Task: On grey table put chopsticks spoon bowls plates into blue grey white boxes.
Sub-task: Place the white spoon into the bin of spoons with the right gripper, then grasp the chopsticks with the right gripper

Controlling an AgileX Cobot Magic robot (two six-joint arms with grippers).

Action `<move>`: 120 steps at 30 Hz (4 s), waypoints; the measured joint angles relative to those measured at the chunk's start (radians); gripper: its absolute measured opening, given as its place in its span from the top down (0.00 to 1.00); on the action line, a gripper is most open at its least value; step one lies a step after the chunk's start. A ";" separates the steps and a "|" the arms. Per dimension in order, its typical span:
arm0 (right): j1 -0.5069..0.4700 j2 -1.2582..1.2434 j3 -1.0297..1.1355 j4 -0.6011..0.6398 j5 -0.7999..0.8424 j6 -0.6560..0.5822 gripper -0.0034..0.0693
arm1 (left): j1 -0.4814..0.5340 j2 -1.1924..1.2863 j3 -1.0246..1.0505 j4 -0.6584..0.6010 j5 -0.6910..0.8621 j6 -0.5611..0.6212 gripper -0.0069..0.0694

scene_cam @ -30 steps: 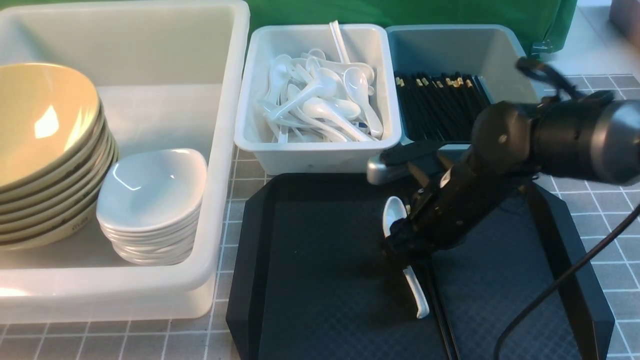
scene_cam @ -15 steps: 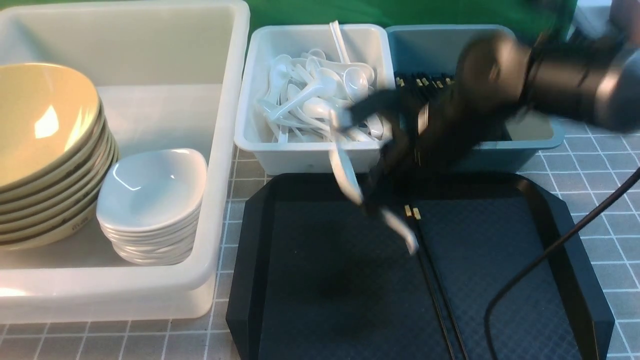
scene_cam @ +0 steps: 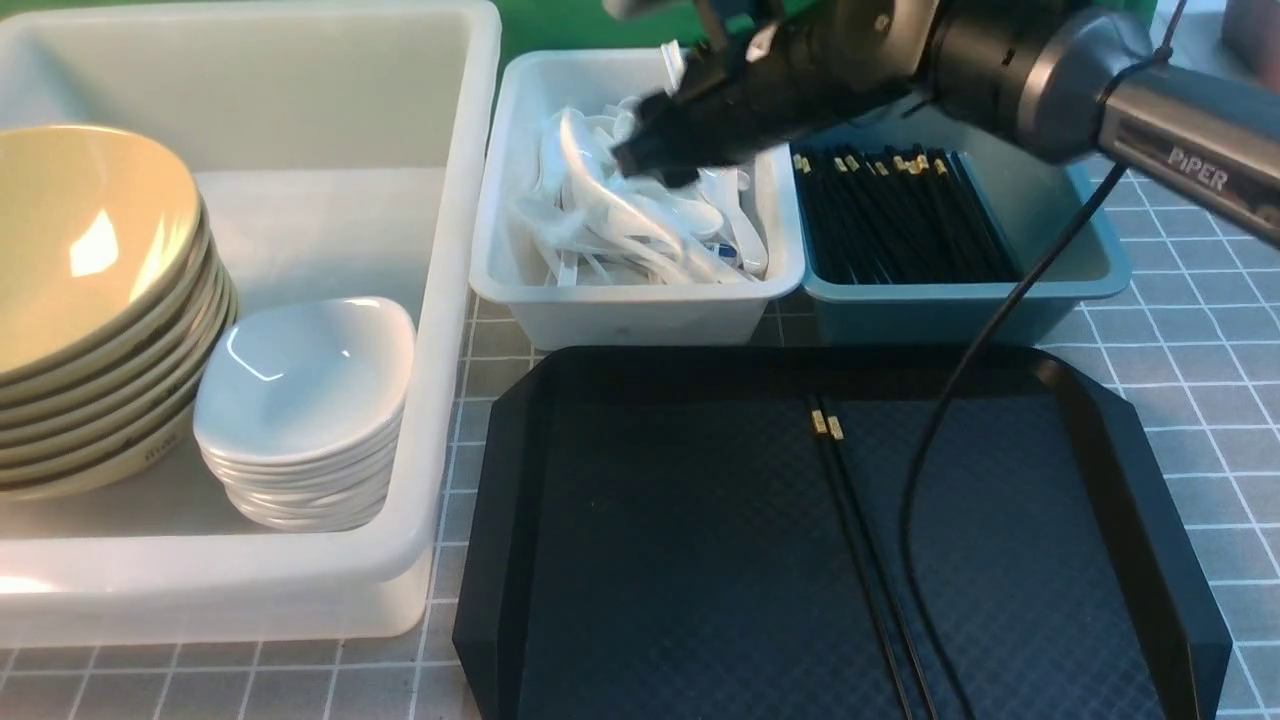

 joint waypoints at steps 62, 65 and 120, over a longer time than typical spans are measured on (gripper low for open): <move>-0.042 -0.352 0.577 -0.241 -0.004 -0.046 0.66 | 0.000 0.000 0.000 0.000 -0.007 -0.002 0.92; 0.006 -0.343 0.577 -0.189 0.114 -0.148 0.59 | 0.000 0.000 0.000 0.000 -0.007 -0.002 0.92; 0.351 -0.146 0.604 -0.087 0.132 -0.499 0.85 | 0.000 0.000 0.000 0.000 -0.008 -0.006 0.92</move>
